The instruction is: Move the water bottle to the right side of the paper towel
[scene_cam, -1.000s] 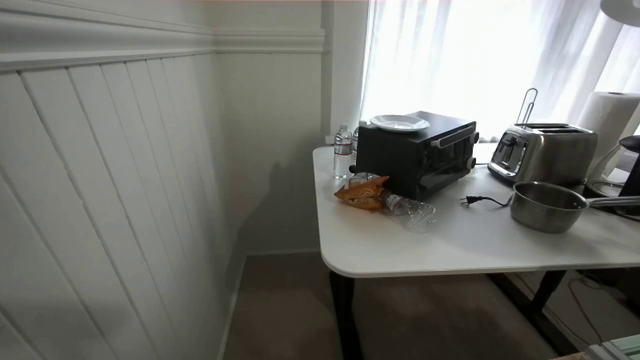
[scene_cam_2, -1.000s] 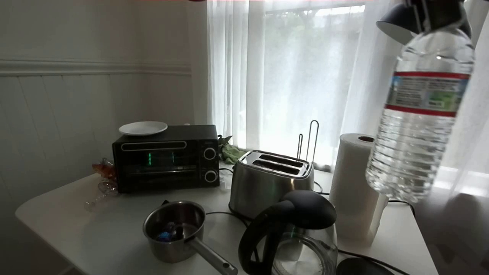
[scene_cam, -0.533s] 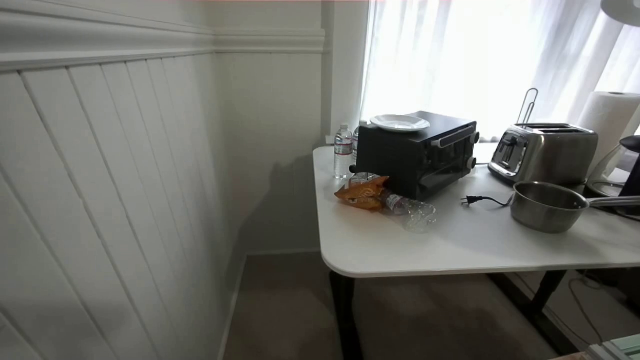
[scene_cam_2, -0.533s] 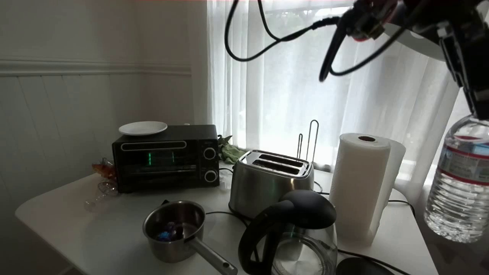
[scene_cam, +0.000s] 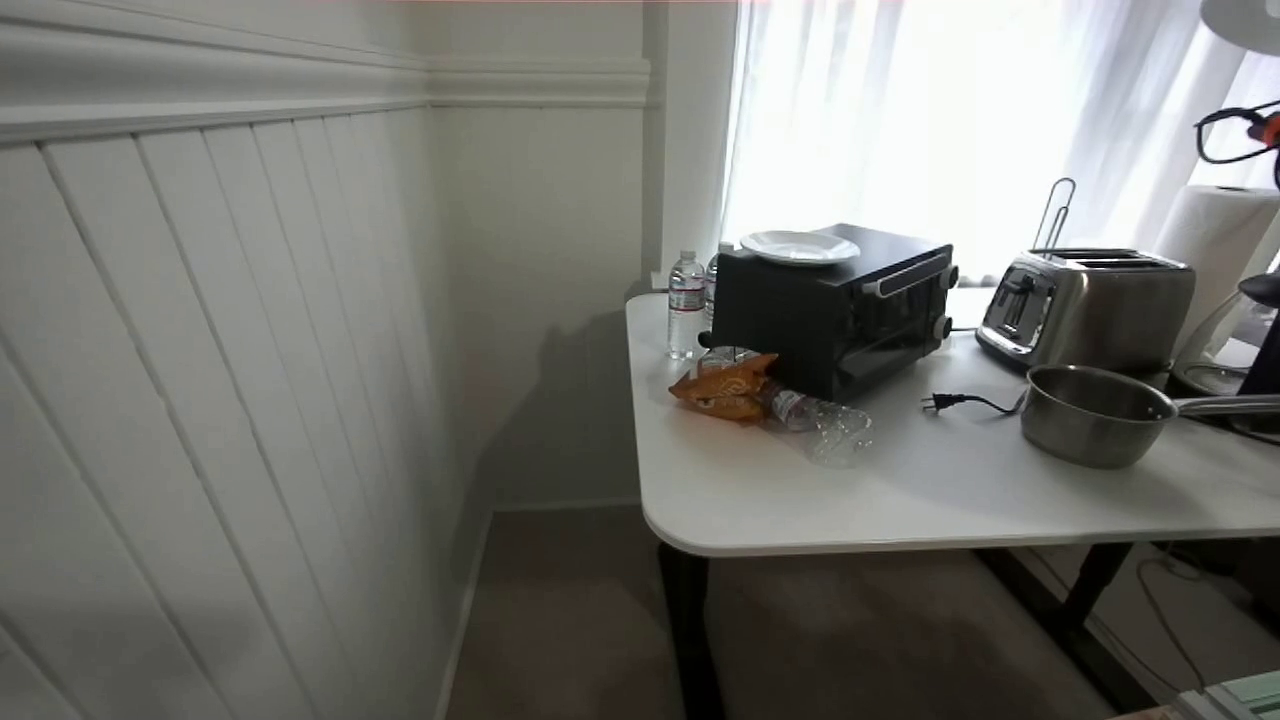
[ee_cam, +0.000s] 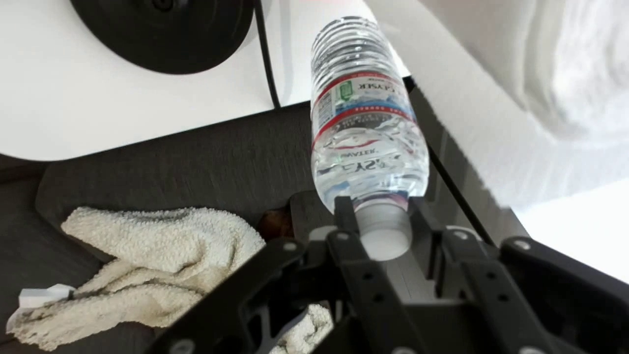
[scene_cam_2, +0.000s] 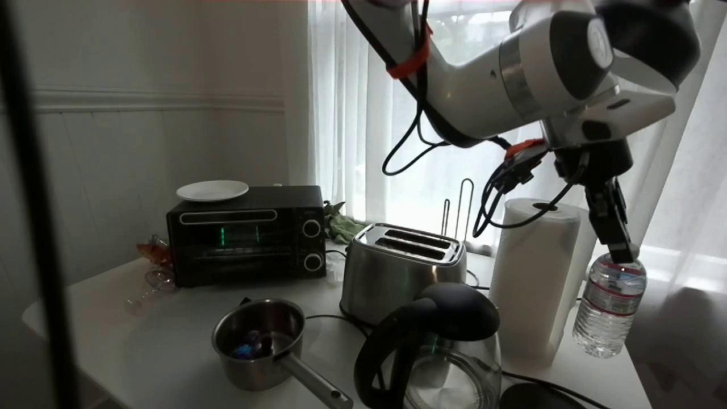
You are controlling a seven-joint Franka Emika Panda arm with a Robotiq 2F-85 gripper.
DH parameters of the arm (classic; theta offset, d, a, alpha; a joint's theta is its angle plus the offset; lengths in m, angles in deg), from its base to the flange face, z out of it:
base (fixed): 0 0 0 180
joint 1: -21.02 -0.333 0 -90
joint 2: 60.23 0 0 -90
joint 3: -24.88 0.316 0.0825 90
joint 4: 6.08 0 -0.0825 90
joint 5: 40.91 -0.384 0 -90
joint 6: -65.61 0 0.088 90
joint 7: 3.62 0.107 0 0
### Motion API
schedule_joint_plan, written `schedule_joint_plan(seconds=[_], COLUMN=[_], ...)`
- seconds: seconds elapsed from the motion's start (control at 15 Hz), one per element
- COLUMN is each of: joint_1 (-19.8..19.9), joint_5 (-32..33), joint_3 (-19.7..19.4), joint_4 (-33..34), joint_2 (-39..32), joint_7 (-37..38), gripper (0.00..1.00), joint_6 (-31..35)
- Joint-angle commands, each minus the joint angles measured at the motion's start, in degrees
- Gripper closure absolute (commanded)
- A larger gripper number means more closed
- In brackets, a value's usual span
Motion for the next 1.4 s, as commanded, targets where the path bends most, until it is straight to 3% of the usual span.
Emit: schedule_joint_plan(seconds=[0.0,0.4,0.47,0.93,1.07,1.33], joint_1=[0.1,2.3,2.7,3.5,4.7,3.6], joint_5=[-7.0,-14.3,-15.4,-19.2,-18.1,-16.4], joint_3=[-1.2,-1.5,-1.4,-1.2,1.4,1.8], joint_4=[9.9,15.6,16.2,17.8,14.4,6.0], joint_2=[-8.8,-15.3,-15.9,-14.2,-10.2,0.1], joint_7=[-1.8,-6.1,-6.8,-13.1,-18.8,-32.0], gripper=[0.92,0.89,0.48,0.02,0.00,0.00], joint_6=[-0.2,-1.8,-1.9,-1.7,0.8,1.7])
